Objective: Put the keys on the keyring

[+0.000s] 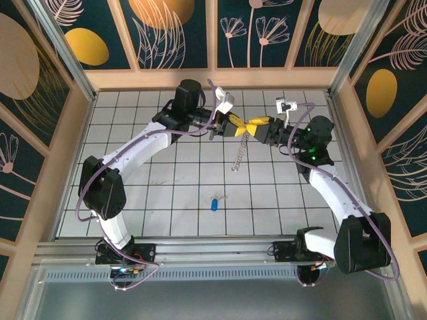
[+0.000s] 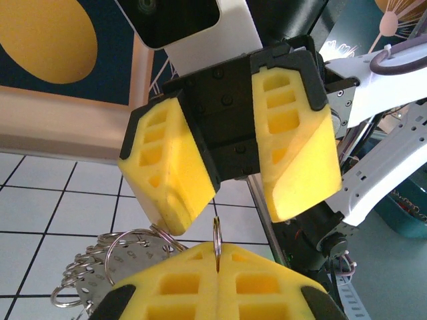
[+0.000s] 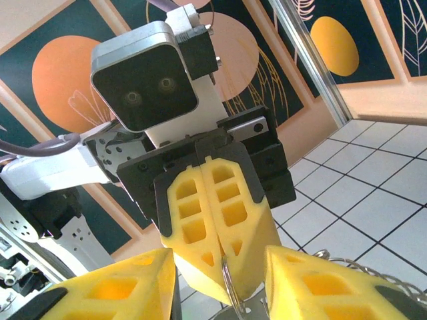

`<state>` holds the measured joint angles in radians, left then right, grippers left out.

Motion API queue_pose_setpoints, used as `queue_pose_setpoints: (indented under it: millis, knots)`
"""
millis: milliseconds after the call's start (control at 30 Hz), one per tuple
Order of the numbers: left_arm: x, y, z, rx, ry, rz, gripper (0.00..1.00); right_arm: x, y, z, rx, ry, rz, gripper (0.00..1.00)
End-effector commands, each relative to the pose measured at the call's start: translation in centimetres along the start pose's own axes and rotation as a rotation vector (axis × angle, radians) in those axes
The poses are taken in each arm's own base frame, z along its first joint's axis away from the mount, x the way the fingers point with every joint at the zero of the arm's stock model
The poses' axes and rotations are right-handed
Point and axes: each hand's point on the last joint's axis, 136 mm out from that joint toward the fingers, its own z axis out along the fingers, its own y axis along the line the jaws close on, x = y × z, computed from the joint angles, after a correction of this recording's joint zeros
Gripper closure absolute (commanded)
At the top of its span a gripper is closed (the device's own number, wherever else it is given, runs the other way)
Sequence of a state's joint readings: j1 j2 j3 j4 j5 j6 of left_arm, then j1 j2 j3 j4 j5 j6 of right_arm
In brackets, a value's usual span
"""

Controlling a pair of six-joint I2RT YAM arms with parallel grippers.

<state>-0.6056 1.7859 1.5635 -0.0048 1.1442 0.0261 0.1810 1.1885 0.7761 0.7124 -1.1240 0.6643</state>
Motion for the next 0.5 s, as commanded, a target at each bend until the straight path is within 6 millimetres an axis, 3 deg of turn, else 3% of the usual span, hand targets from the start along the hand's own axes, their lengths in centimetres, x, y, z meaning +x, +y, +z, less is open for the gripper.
queue_pose_setpoints:
  millis: [0, 467]
  knots:
    - [-1.88, -0.96, -0.57, 0.018, -0.026, 0.070, 1.00, 0.14, 0.55, 0.13, -0.023, -0.005, -0.035, 0.63]
    - [-1.99, -0.55, -0.41, 0.011, -0.033, 0.068, 1.00, 0.71, 0.45, 0.05, -0.022, 0.000, -0.026, 0.94]
